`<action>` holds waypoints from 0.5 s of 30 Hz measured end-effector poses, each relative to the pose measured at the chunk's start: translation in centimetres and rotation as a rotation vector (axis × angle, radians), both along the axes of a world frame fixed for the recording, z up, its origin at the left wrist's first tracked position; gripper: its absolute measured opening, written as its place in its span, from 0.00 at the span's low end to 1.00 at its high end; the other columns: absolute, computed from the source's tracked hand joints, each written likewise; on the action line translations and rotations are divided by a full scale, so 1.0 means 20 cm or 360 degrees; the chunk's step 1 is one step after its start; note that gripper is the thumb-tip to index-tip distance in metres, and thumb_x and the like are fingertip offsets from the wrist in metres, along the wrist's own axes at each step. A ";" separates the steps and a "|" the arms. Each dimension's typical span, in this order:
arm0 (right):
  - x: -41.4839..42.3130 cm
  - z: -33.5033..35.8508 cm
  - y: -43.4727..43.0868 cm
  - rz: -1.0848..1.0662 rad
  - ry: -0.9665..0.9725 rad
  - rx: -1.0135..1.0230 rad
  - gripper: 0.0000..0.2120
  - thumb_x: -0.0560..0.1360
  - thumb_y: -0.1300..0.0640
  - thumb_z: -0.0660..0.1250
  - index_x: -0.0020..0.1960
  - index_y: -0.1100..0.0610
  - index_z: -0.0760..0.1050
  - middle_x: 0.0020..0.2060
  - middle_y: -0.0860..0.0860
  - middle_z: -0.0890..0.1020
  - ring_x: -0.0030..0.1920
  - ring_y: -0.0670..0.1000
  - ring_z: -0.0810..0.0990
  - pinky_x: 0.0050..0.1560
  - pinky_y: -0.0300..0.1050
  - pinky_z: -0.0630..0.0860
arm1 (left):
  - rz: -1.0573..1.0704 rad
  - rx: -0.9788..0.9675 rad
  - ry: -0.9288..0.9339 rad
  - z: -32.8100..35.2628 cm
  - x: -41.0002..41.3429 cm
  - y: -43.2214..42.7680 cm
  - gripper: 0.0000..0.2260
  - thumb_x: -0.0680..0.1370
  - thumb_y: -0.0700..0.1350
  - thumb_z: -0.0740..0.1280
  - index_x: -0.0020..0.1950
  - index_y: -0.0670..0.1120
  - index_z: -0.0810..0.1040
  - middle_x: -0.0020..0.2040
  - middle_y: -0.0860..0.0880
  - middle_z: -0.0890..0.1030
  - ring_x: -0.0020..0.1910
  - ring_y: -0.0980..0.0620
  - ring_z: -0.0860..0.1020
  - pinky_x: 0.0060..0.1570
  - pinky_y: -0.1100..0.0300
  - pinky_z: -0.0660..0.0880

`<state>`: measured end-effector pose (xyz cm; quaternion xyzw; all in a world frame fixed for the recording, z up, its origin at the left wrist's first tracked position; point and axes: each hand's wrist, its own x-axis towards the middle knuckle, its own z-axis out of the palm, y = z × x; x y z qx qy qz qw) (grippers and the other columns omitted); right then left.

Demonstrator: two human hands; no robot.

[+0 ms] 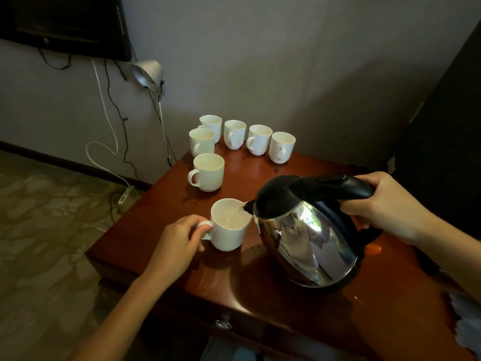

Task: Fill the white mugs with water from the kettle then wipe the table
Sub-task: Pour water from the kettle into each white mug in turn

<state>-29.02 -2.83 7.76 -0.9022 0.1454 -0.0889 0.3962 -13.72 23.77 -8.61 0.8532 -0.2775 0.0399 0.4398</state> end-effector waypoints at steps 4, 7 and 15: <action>0.02 0.01 0.01 -0.0002 0.0010 -0.0039 0.03 0.68 0.69 0.68 0.41 0.66 0.77 0.27 0.57 0.74 0.23 0.51 0.71 0.24 0.38 0.69 | 0.0025 -0.0015 0.0043 -0.01 -0.01 0.01 0.05 0.79 0.46 0.63 0.49 0.50 0.79 0.37 0.54 0.79 0.34 0.57 0.79 0.36 0.58 0.78; 0.03 0.01 0.02 0.0006 0.0023 -0.0044 0.02 0.68 0.69 0.68 0.41 0.66 0.77 0.27 0.57 0.74 0.23 0.51 0.71 0.24 0.38 0.68 | 0.0020 -0.0018 0.0047 -0.02 0.00 0.01 0.05 0.79 0.46 0.63 0.49 0.50 0.79 0.38 0.54 0.79 0.34 0.57 0.79 0.37 0.59 0.78; 0.04 0.02 0.03 -0.0007 0.0047 -0.0031 0.03 0.68 0.69 0.68 0.40 0.63 0.77 0.26 0.56 0.74 0.23 0.50 0.71 0.24 0.40 0.69 | 0.0040 -0.0034 0.0064 -0.03 0.00 0.01 0.05 0.79 0.46 0.63 0.50 0.51 0.78 0.39 0.56 0.79 0.36 0.58 0.79 0.36 0.62 0.77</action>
